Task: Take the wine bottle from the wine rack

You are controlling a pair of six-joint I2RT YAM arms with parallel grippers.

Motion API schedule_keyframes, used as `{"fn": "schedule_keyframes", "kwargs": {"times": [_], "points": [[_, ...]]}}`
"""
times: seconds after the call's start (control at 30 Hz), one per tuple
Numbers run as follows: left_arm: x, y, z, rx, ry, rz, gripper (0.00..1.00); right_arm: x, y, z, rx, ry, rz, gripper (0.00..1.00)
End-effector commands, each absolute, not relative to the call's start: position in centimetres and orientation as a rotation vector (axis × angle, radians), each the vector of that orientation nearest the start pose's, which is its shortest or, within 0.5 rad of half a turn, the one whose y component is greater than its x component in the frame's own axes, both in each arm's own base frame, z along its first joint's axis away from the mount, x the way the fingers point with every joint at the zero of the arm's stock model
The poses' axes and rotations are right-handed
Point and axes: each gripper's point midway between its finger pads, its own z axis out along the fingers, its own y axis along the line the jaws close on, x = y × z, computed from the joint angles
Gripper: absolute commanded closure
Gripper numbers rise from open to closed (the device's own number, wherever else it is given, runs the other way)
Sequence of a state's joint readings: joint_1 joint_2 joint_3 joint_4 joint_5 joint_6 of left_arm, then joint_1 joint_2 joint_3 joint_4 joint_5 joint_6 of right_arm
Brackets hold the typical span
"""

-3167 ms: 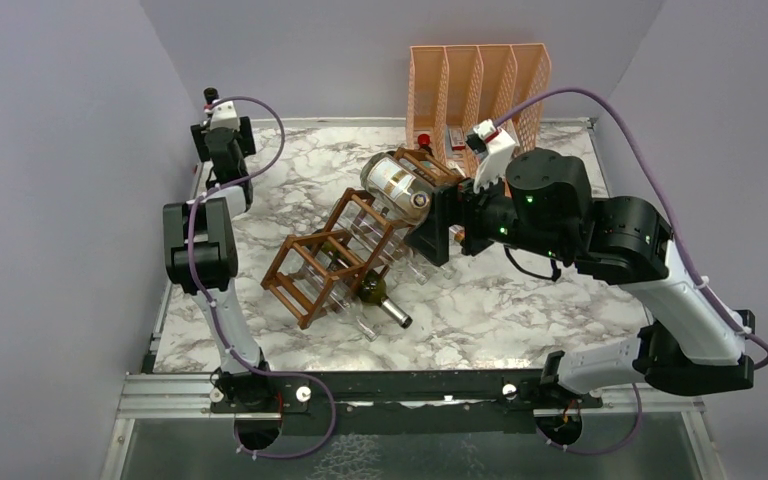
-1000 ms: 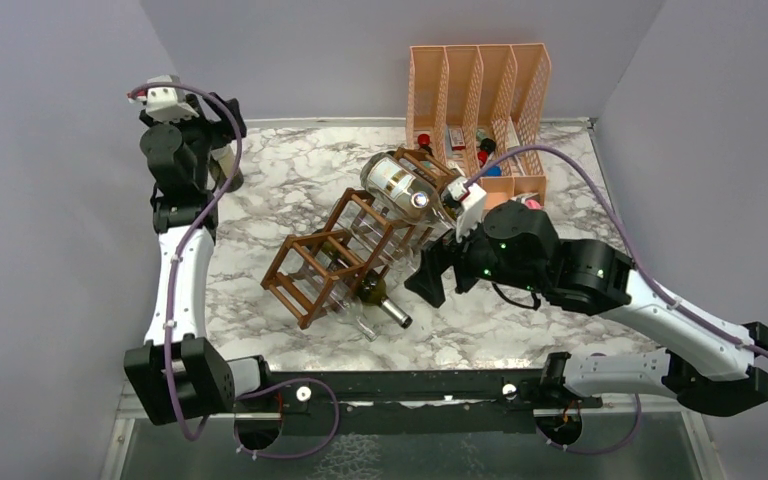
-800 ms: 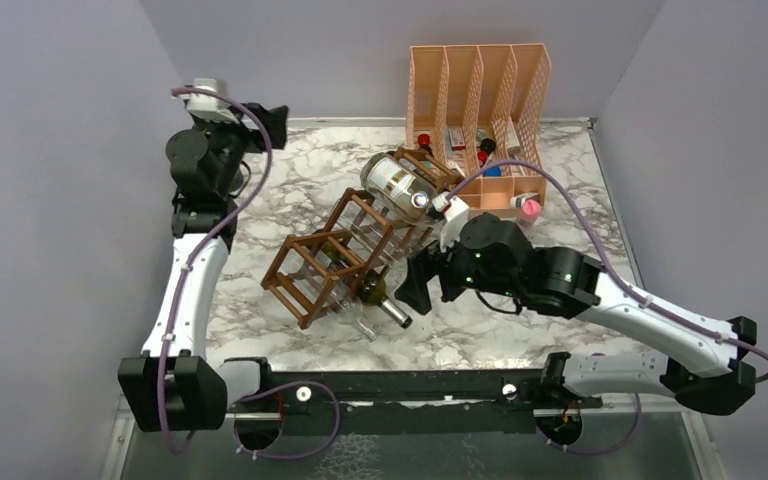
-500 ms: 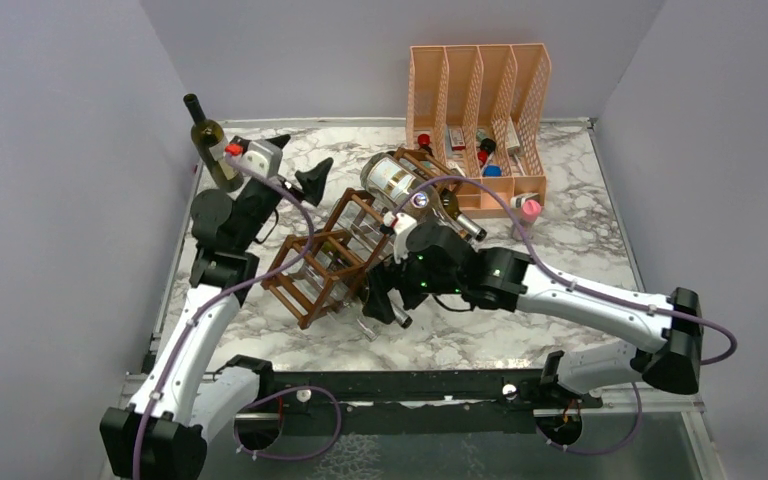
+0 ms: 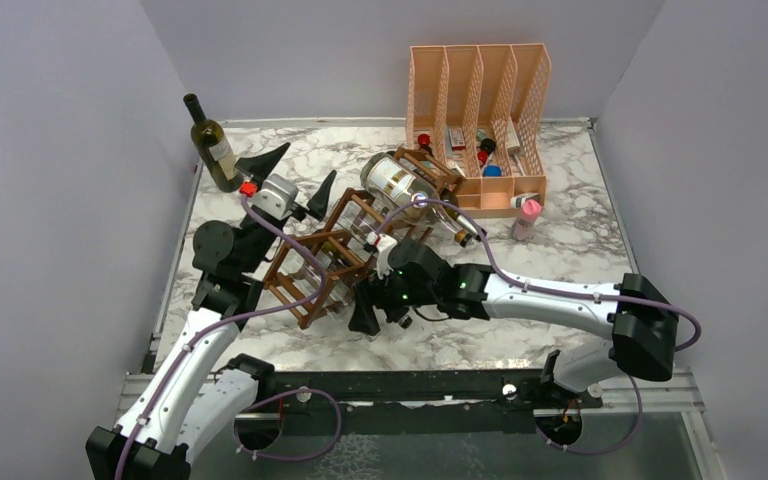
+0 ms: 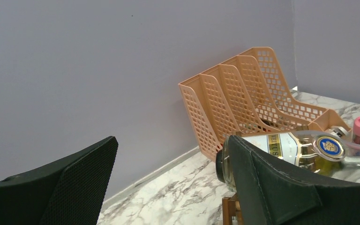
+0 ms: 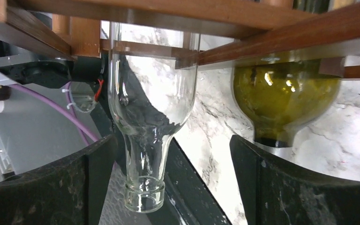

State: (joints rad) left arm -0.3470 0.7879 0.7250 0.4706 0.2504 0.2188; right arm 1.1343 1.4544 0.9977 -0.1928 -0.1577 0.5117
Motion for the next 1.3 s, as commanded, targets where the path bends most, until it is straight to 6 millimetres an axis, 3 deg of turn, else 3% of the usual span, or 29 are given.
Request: {"fn": "schedule_keyframes", "kwargs": {"times": [0.0,0.63,0.97,1.27], "points": [[29.5,-12.8,41.4,0.473,1.033,-0.182,0.07,12.1,40.7,15.2,-0.817,2.207,1.180,0.11],[30.5,-12.2,40.5,0.448,1.067,-0.148,0.07,11.3,43.1,13.7,-0.781,2.236,1.327,0.32],[30.7,-12.4,40.2,0.449,1.076,-0.152,0.07,10.3,41.7,14.0,-0.788,2.238,1.344,0.57],[31.0,-12.6,39.8,0.455,1.088,-0.158,0.07,9.9,40.1,13.7,-0.800,2.233,1.320,0.70]]}}
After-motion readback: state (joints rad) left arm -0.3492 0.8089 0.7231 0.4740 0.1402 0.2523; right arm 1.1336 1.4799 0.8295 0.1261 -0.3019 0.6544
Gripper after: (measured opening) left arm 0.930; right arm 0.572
